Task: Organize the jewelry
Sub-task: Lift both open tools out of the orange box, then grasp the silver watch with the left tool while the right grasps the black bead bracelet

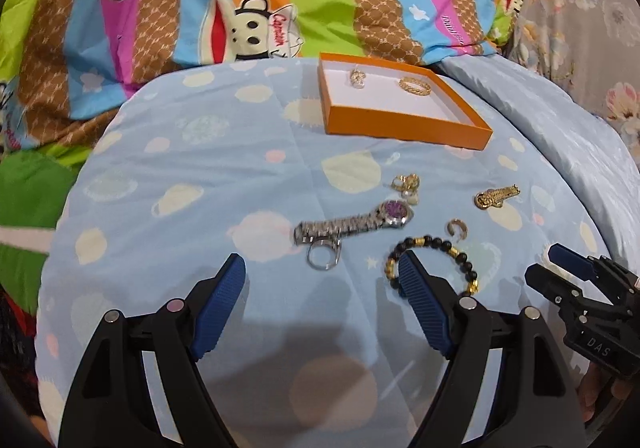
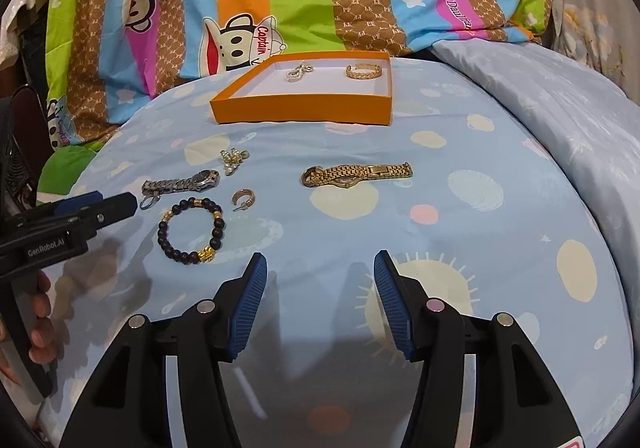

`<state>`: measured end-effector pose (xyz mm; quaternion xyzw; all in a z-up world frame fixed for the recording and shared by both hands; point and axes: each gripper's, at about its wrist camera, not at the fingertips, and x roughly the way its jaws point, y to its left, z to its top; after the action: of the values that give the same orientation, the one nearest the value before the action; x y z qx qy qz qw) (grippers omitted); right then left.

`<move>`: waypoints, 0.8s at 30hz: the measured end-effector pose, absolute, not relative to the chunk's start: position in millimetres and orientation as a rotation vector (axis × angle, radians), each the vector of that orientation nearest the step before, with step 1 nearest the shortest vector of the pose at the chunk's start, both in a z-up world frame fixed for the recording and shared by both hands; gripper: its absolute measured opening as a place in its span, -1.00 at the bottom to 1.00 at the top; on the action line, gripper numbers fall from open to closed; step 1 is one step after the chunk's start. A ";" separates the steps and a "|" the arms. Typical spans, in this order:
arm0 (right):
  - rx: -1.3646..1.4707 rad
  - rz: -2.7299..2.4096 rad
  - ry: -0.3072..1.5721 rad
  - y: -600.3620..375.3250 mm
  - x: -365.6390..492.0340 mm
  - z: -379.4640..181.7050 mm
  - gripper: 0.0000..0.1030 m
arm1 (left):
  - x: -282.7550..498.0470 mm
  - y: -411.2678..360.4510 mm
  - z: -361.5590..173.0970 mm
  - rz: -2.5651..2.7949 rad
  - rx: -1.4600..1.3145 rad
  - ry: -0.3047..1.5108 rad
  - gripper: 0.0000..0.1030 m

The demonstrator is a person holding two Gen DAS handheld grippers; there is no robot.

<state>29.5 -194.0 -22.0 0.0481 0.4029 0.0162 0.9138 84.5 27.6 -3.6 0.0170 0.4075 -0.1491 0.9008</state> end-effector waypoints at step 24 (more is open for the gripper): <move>-0.009 0.120 0.908 -126.7 68.5 -29.9 -0.83 | 102.4 40.1 -6.0 -0.324 0.018 0.851 0.48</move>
<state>68.5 -126.7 -29.9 -0.0044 0.4384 0.0579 0.8969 102.4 40.1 -6.0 0.0089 0.4108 -0.1564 0.8982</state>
